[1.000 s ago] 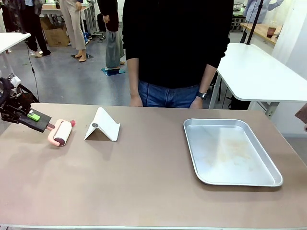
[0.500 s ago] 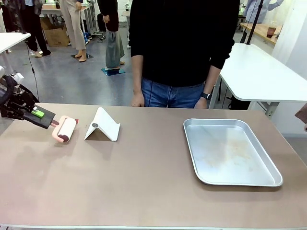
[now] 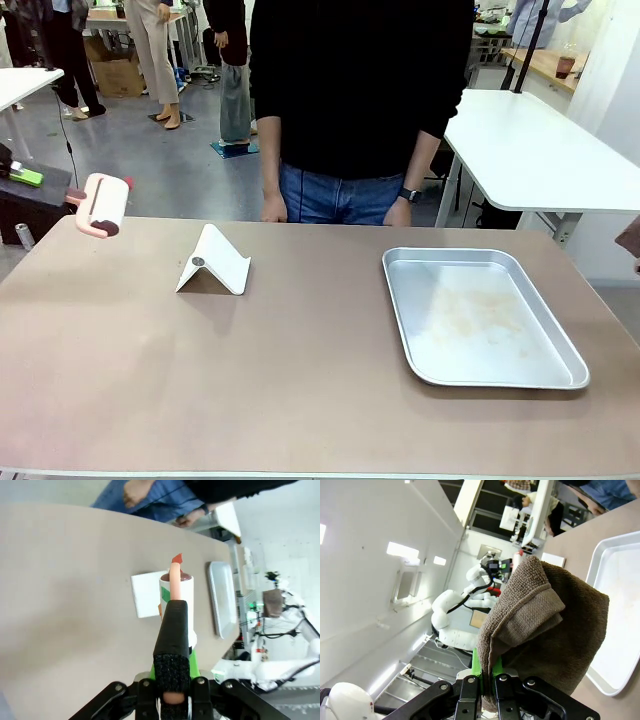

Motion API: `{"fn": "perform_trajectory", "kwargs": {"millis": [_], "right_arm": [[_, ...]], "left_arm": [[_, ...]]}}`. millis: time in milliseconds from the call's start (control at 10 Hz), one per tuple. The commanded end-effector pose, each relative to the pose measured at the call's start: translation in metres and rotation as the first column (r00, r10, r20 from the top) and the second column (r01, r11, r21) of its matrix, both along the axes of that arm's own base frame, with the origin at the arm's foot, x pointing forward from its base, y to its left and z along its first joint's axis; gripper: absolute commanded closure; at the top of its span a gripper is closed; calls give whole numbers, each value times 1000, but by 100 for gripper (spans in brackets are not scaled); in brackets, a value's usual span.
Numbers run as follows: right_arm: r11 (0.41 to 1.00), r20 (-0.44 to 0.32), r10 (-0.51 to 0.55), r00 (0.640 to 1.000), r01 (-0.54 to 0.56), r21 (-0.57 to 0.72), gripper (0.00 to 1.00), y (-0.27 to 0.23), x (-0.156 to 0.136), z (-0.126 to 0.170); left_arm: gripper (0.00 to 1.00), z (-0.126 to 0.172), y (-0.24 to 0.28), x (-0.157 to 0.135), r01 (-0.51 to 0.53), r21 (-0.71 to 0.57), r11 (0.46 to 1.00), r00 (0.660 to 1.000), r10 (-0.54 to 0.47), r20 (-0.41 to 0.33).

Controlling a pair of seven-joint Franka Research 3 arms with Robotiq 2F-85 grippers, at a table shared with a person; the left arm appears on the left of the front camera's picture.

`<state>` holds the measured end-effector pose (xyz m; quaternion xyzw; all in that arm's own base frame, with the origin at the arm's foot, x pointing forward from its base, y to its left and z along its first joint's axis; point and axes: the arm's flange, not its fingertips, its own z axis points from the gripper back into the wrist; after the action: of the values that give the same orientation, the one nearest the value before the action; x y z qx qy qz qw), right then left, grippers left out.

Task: Clean the surface of the table.
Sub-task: Clean the area not pointed to by the person.

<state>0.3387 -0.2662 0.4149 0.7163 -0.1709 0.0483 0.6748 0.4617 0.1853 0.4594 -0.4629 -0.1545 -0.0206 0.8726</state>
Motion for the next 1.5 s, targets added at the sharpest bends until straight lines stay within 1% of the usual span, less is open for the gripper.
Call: {"fn": "perform_trajectory", "kwargs": {"millis": [0,100,200,300,400,500,1400], "right_arm": [[1000,-7,1,1000,-1,-4,92,-2,0,6],[1000,-7,1,1000,-1,-4,92,-2,0,6],[1000,-7,1,1000,-1,-4,92,-2,0,6],[1000,-7,1,1000,-1,-4,92,-2,0,6],[1000,-7,1,1000,-1,-4,92,-2,0,6],[1000,-7,1,1000,-1,-4,92,-2,0,6],[1000,-7,1,1000,-1,-4,92,-2,0,6]], "left_arm": [[77,5,-15,-45,-2,-2,1000,999,2,-42],[77,12,-20,-67,35,-40,999,995,-39,-87],[77,15,-27,-89,73,-44,996,986,-79,-145],[77,17,-34,-109,100,-44,994,983,-106,-148],[77,19,-40,-121,131,-44,990,983,-136,-124],[77,9,-27,-92,86,-41,995,989,-90,-119],[77,9,-27,-92,86,-41,995,989,-90,-119]]}}
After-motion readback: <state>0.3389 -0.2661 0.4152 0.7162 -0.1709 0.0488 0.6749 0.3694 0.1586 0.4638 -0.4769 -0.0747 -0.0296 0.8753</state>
